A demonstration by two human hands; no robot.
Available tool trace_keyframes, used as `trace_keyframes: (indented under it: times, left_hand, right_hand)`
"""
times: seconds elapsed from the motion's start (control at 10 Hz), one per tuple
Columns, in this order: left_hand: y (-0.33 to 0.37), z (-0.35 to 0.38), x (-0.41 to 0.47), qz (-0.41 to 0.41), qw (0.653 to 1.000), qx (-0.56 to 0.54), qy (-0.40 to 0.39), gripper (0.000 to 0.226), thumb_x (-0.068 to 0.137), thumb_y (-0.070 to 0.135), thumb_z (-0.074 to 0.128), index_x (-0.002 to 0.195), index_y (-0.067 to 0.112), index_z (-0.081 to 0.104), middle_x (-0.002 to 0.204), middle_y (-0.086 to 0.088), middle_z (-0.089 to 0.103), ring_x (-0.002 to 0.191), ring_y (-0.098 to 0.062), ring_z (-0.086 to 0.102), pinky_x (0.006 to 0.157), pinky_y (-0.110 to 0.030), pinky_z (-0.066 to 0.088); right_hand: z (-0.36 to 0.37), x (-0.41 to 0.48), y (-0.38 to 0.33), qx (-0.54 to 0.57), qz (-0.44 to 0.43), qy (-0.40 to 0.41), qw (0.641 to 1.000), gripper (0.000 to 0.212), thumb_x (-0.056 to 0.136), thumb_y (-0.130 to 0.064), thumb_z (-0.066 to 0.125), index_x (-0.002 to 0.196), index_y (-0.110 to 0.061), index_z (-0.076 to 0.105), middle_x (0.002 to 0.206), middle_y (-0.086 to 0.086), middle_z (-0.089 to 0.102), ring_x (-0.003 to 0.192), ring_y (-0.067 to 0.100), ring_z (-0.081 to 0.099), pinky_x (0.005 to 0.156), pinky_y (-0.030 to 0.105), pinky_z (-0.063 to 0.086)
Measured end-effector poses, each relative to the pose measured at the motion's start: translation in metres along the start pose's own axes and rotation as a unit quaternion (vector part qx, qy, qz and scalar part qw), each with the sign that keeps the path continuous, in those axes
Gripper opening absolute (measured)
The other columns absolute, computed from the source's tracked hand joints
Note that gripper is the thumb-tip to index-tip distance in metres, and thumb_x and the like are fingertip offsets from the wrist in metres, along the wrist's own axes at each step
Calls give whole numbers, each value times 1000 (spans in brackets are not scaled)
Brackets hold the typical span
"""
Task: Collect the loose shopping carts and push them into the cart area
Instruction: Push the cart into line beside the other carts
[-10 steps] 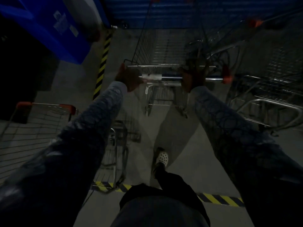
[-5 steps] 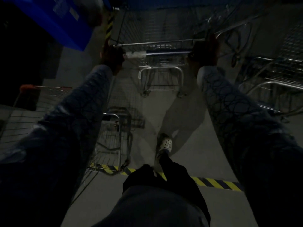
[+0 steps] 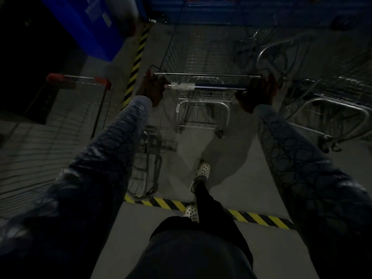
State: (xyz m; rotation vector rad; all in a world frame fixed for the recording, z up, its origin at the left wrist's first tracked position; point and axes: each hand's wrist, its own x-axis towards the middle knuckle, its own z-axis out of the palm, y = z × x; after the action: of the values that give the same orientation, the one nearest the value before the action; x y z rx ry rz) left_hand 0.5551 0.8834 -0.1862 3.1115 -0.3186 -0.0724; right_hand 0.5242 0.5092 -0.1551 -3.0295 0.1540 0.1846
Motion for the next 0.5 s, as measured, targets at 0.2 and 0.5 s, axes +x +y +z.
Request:
trace_keyframes:
  times: [0.2, 0.5]
  left_hand:
    - [43, -40, -92, -42, 994, -100, -16, 31, 96, 17, 51, 122, 11, 68, 128, -26, 60, 122, -44, 55, 114, -50, 35]
    - [47, -35, -193, 44, 994, -76, 72, 46, 94, 23, 38, 108, -7, 71, 106, -30, 70, 100, -51, 65, 104, -69, 38]
  right_hand:
    - [2, -81, 6, 16, 22, 9, 1000, 89, 98, -56, 49, 155, 5, 18, 160, 30, 17, 152, 41, 6, 119, 41, -4]
    - [18, -156, -1, -13, 19, -55, 998, 99, 94, -68, 44, 157, 2, 12, 164, 26, 10, 152, 42, 4, 123, 52, -4]
